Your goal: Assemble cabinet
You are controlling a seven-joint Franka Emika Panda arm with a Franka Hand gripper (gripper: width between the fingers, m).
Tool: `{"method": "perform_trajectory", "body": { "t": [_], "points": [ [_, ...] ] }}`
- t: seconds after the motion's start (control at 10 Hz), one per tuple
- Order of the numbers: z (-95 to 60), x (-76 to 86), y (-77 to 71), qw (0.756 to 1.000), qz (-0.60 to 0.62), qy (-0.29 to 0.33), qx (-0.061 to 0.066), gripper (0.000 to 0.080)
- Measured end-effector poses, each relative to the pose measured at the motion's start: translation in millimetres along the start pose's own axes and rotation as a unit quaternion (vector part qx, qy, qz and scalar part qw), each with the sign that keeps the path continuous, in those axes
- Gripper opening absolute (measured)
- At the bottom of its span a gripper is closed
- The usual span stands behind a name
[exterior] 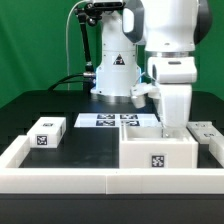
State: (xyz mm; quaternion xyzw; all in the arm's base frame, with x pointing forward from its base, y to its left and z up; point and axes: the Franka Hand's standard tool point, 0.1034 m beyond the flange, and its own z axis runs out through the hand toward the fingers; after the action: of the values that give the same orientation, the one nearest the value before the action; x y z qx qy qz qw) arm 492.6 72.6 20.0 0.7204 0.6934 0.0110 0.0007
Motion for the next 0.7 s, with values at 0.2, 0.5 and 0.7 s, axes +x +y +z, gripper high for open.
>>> {"method": "perform_trajectory", "body": {
  "t": [0.2, 0.5, 0.7],
  "points": [
    [0.4, 19.3, 5.8, 1.000, 0.003, 0.002, -0.005, 0.0038],
    [0.7, 47.6, 15.0, 1.000, -0.004, 0.006, -0.013, 0.0037],
    [0.4, 49.3, 15.6, 1.000, -0.006, 0.001, -0.005, 0.0038]
  ]
}}
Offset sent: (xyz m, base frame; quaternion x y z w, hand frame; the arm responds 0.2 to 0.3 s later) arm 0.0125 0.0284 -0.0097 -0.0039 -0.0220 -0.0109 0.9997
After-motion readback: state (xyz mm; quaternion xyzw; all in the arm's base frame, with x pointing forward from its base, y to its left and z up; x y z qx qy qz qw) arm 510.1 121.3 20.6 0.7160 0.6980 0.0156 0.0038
